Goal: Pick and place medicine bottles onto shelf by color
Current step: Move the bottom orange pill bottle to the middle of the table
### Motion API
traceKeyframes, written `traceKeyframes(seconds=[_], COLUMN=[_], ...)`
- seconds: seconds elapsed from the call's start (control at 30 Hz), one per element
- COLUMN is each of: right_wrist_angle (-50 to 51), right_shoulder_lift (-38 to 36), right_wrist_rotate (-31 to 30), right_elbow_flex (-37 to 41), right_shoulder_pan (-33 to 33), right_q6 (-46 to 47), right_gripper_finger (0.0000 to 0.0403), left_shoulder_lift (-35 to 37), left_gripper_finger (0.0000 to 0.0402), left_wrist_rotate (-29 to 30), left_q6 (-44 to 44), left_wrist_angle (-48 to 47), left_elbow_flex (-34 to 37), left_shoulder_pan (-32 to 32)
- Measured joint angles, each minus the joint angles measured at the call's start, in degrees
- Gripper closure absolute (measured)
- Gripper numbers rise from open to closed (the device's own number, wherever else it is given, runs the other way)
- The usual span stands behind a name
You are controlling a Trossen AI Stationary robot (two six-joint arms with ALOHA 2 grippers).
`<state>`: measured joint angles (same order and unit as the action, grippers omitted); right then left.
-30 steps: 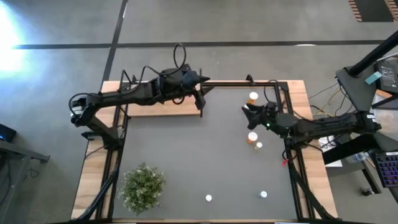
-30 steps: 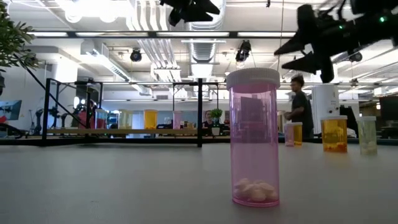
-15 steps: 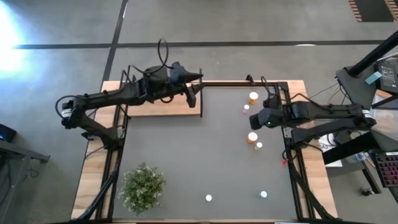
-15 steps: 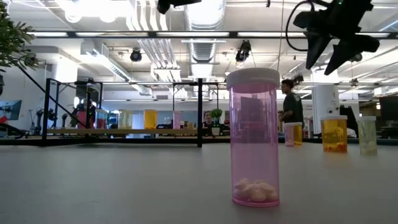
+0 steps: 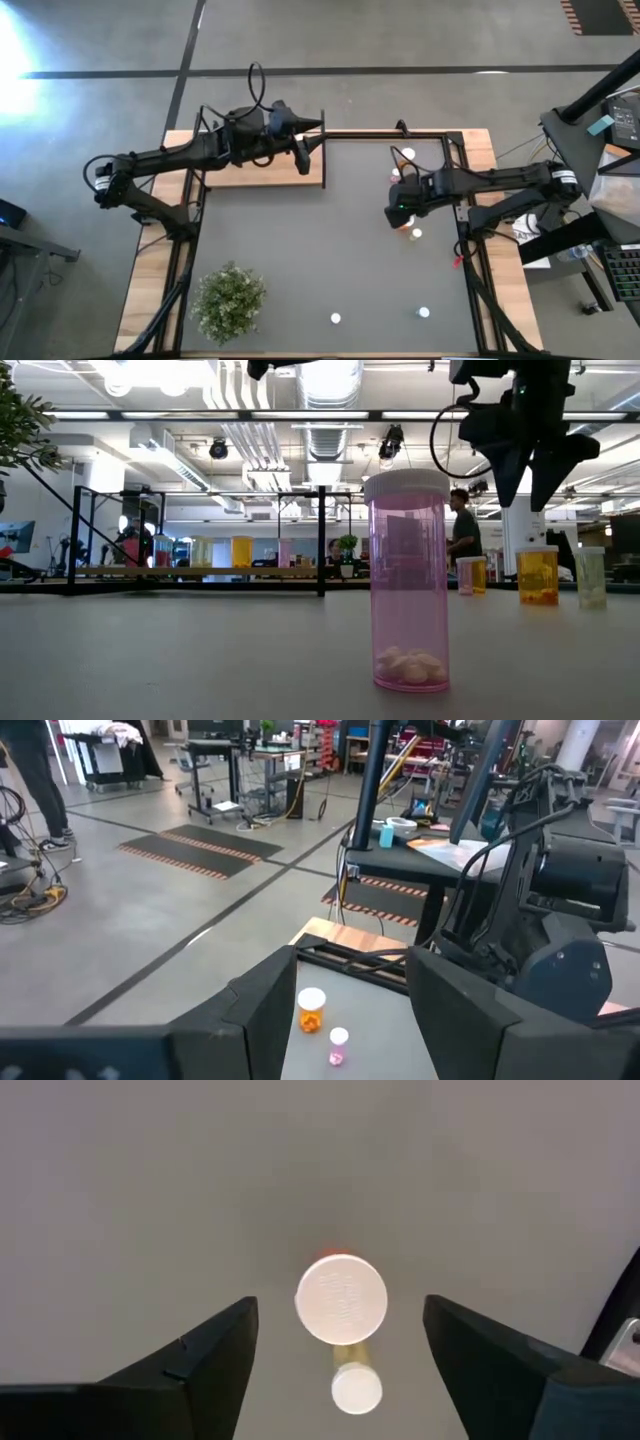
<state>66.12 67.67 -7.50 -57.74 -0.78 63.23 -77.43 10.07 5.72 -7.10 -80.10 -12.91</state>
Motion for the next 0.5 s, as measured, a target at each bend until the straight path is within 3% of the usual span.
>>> traceKeyframes(seconds=[0.5], right_wrist_angle=[-3.2], right_shoulder_lift=[0.6], right_wrist_rotate=[2.5], right_elbow_flex=[4.7], right_shoulder_pan=[0.0], right_q6=[-1.7], right_gripper_finger=[0.0127], left_shoulder_lift=[-0.1], left_gripper_finger=[0.0227], left_wrist_rotate=[0.0], left_q6=[-0.1], left_wrist_angle=[0.0], left_elbow_flex=[0.8], left_shoulder_pan=[0.0])
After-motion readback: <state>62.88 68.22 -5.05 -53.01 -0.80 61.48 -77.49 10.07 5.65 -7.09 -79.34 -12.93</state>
